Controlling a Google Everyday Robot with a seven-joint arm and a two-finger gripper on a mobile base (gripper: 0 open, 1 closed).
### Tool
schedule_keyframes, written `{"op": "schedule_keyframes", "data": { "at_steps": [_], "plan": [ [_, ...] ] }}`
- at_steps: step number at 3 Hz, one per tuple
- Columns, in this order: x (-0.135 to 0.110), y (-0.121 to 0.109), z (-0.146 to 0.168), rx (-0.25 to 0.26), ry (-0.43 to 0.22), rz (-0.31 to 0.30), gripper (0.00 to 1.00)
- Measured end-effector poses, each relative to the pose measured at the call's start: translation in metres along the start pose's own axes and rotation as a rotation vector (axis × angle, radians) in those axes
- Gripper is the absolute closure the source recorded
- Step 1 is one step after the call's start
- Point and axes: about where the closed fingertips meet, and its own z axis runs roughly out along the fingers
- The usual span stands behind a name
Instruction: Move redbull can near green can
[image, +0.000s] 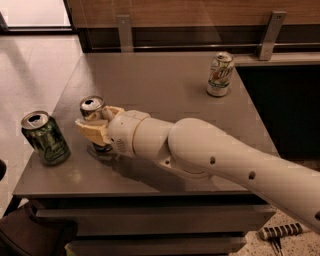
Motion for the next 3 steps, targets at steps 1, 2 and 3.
{"op": "schedule_keyframes", "data": {
  "at_steps": [1, 2, 3],
  "plan": [
    [-0.0001, 0.0001, 0.0, 0.0, 0.0, 0.0, 0.15],
    [-0.0005, 0.0015, 0.0008, -0.002, 0.0, -0.002, 0.0],
    [-0.0005, 0.0016, 0.0008, -0.003, 0.0, -0.002, 0.0]
  ]
}}
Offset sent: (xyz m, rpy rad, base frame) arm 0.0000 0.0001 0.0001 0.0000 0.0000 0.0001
